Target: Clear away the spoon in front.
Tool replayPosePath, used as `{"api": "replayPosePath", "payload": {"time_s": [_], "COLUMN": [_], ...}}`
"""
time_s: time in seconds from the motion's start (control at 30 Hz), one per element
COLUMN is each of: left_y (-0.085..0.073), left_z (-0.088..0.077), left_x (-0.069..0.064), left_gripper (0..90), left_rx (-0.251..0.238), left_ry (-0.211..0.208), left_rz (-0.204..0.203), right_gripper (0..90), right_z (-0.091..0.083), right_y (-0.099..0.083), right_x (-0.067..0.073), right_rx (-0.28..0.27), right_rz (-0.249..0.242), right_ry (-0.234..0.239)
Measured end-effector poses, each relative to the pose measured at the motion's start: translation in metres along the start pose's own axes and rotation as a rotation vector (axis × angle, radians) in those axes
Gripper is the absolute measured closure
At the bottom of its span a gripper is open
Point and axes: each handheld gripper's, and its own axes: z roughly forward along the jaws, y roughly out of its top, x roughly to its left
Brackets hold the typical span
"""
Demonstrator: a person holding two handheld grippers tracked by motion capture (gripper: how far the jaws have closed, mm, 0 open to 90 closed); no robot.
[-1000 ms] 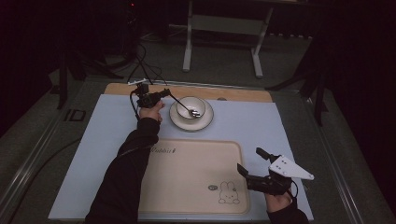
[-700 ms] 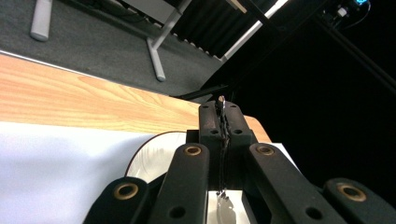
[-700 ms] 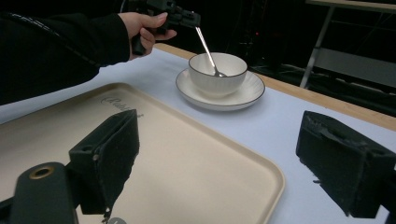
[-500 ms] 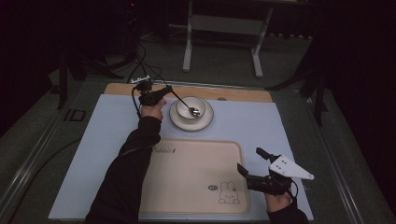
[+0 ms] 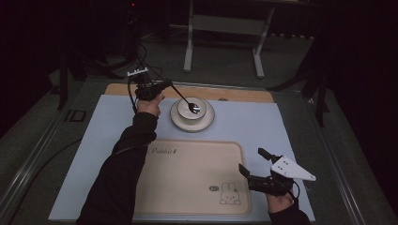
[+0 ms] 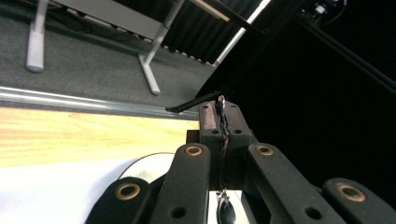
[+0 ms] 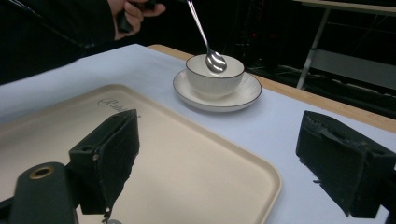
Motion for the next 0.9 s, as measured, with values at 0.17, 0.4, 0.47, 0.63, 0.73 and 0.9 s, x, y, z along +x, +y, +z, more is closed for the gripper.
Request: {"api": "replayPosePath", "payload": {"time_s": [0.17,0.4,0.47,0.63,0.73,0.9], "left_y": [0.009,0.018,0.02,0.027,0.031,0.034], "left_z": [-0.009,-0.021,-0.024,-0.034,-0.04,-0.053], "left_x": [-0.009,-0.02,-0.024,-0.037,-0.042,-0.048], "left_gripper": [90.0,90.0,90.0,90.0,90.0,90.0], "left_rx": [0.016,0.04,0.052,0.066,0.086,0.113], "left_ry": [-0.024,-0.06,-0.081,-0.122,-0.139,-0.171], "left_rz": [0.027,0.056,0.062,0.094,0.126,0.162], "right_gripper": [13.2,13.2,13.2,13.2,13.2,13.2], "right_z": [0.0,0.0,0.0,0.001,0.001,0.001], "right_y": [0.0,0.0,0.0,0.0,0.0,0.0], "right_x": [0.0,0.0,0.0,0.0,0.001,0.001], "right_rx": [-0.002,-0.002,-0.002,0.002,0.001,0.003], "right_rz": [0.001,0.002,0.002,0.003,0.0,0.003], "right_ry": [-0.001,-0.002,-0.003,-0.006,-0.006,-0.005]}}
